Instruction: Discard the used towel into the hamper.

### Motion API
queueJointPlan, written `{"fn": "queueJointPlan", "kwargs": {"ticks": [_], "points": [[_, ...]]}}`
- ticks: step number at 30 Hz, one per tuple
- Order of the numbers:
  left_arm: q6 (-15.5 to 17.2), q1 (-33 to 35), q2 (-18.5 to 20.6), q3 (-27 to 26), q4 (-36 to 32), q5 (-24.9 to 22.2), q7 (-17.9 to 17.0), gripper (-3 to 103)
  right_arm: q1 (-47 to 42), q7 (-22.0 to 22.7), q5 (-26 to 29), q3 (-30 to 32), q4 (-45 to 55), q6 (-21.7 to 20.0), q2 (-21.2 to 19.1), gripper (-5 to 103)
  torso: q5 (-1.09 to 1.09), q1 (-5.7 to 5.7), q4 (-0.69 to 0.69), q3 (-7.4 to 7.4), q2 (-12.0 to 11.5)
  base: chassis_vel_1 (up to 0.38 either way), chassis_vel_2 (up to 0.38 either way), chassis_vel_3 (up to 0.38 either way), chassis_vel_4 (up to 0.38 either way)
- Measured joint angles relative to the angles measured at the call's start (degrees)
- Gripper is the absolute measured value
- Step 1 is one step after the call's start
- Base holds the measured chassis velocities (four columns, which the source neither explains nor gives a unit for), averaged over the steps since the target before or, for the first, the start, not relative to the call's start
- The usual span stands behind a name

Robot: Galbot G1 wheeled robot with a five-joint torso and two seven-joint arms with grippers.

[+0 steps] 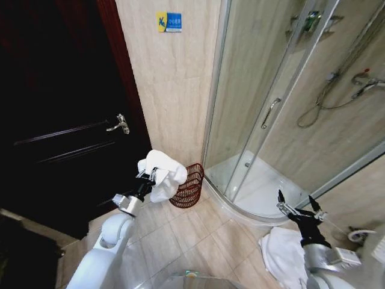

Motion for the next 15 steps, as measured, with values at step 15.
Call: {"fn": "queueJointPlan", "kwargs": {"ticks": [15], "points": [[0.9,-3.3,1.6,4.8,2.0,-0.1,0.0,8,1.0,-0.1,-0.8,-0.5,-0.7,-0.3,0.7,100,0.00,0.01,0.00,0.00,0.0,-0.072,0.069,0.071,-0.069]]}}
